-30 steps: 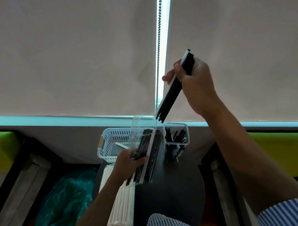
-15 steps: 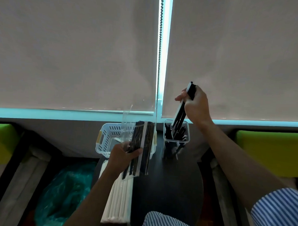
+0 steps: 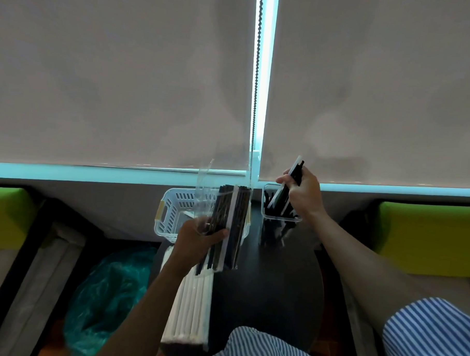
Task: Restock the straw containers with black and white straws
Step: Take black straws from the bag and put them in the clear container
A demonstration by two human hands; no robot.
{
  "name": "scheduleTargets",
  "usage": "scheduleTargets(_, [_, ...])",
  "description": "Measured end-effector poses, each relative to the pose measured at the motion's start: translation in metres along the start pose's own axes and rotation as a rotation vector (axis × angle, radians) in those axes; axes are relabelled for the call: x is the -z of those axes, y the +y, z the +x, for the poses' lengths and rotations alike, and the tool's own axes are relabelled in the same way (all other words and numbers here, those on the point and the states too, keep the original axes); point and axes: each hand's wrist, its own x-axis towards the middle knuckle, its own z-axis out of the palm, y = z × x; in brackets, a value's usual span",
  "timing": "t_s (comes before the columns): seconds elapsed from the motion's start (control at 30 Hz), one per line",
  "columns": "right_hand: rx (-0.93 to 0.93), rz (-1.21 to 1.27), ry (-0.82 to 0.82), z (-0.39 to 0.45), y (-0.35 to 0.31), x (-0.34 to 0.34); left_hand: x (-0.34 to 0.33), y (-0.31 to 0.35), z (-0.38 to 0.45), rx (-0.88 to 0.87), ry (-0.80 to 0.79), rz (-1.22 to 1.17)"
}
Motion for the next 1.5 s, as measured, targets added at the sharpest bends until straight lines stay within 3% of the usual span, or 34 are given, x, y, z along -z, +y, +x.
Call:
scheduleTargets(0.2, [0.051, -0.020, 0.024, 0.006, -0.005, 0.007, -0.001, -0.002, -0.001, 0.017, -0.002, 0.004])
scheduleTargets(0.6, [-0.100, -0.222, -0.168, -0.003, 0.026, -0.005, -0.005, 0.000, -0.002, -0.011, -0.040, 0.032])
scheduleTargets(0.9, [-0.078, -0.379, -0.245, -0.005, 0.025, -0.001, -0.007, 0.001, -0.004, -0.035, -0.059, 0.044])
scheduleTargets(1.03, [0.052, -0.295, -0.259, -0.007, 0.002, 0.002, -0.008, 0.003, -0.004, -0.042, -0.063, 0.048])
scheduleTargets(1.23, [0.472, -0.159, 0.049, -0.011, -0.053, -0.001, -0.010, 0.003, -0.005, -0.042, -0.081, 0.081])
scheduleTargets(1.4, [0.736, -0.148, -0.114, -0.022, -0.081, -0.008, -0.009, -0.001, -0.002, -0.072, -0.075, 0.174])
scheduleTargets(1.5, [0.673, -0.244, -0.226, -0.022, -0.086, -0.010, -0.008, 0.000, -0.003, -0.090, -0.070, 0.212])
